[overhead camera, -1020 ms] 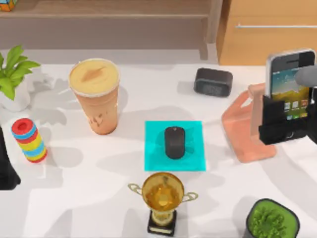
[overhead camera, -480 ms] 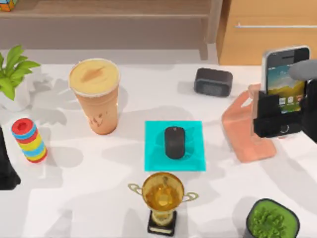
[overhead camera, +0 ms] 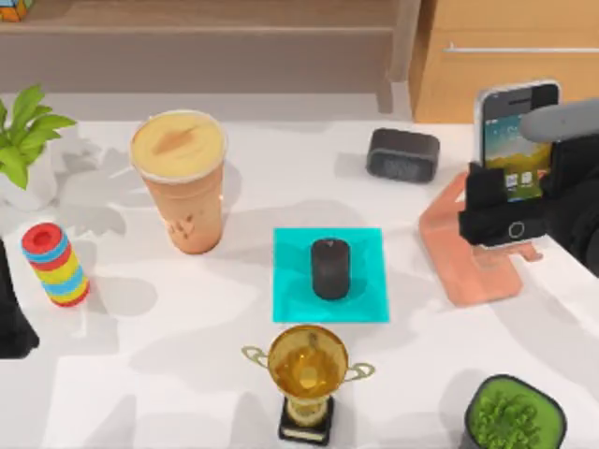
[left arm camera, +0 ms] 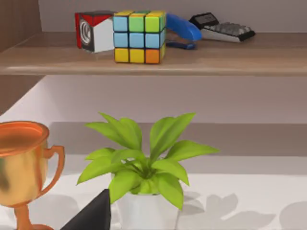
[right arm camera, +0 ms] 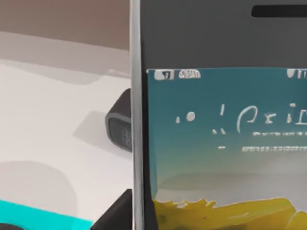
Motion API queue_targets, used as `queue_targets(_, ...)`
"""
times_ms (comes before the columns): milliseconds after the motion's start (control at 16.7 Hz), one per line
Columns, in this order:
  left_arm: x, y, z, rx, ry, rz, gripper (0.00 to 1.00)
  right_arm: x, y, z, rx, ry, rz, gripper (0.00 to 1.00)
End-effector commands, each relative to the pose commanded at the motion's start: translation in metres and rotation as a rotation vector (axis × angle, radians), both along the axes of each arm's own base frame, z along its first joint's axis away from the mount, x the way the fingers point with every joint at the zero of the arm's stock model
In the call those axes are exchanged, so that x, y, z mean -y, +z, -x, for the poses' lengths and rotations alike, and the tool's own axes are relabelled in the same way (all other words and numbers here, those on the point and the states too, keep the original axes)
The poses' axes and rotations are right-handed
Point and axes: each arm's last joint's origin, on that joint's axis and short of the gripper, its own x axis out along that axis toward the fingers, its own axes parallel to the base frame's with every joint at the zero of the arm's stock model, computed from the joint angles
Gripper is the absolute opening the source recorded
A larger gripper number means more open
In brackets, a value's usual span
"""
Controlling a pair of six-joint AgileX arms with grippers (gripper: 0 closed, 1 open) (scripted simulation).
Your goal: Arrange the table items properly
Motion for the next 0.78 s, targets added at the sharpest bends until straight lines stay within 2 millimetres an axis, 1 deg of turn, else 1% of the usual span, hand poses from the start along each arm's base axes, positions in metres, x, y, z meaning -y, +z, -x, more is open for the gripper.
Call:
queue_targets(240, 0.0000, 0.0000, 0.0000, 0.000, 0.000, 0.000, 1.00, -0.0001, -0.0004, -0.0004, 0.001, 0.000, 0.000, 0.00)
queue_targets(780, 0.0000, 0.0000, 0.0000, 0.000, 0.000, 0.000, 1.00, -0.0001, -0.0004, -0.0004, 0.001, 0.000, 0.000, 0.68)
